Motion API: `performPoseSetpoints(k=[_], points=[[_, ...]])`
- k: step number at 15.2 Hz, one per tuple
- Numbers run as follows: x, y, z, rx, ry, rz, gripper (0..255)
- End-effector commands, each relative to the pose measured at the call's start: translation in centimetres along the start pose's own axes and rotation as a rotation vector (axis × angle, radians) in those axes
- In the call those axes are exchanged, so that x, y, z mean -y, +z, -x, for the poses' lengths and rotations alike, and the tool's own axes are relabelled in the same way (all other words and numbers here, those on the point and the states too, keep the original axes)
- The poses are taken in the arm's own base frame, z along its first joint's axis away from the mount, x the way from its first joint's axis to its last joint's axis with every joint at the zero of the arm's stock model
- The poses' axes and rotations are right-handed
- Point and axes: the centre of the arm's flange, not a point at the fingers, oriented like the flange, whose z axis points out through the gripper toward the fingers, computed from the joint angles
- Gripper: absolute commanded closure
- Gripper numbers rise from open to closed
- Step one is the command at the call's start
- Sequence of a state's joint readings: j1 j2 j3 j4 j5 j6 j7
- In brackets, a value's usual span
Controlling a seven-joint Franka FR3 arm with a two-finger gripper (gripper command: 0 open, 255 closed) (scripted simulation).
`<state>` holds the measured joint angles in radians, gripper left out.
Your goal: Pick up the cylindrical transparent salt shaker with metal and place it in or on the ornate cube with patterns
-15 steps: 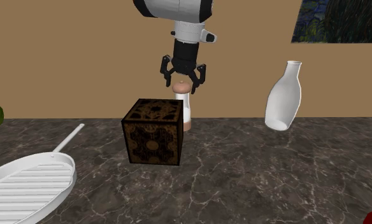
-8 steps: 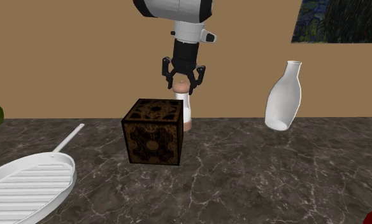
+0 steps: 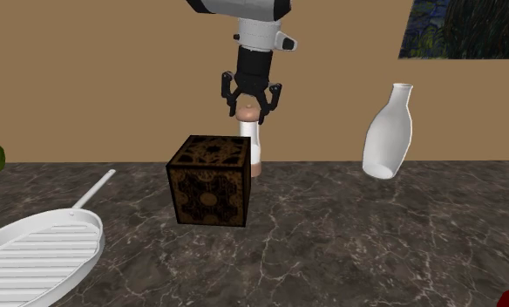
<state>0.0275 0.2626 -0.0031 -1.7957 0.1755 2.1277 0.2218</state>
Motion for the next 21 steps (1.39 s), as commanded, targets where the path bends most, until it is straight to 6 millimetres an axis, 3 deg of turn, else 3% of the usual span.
performPoseSetpoints(k=[1,21], points=[[0.2,-1.0,-0.1,0.0,0.0,0.0,255],[1.9,-11.5,-0.4,0.0,0.0,0.0,255]])
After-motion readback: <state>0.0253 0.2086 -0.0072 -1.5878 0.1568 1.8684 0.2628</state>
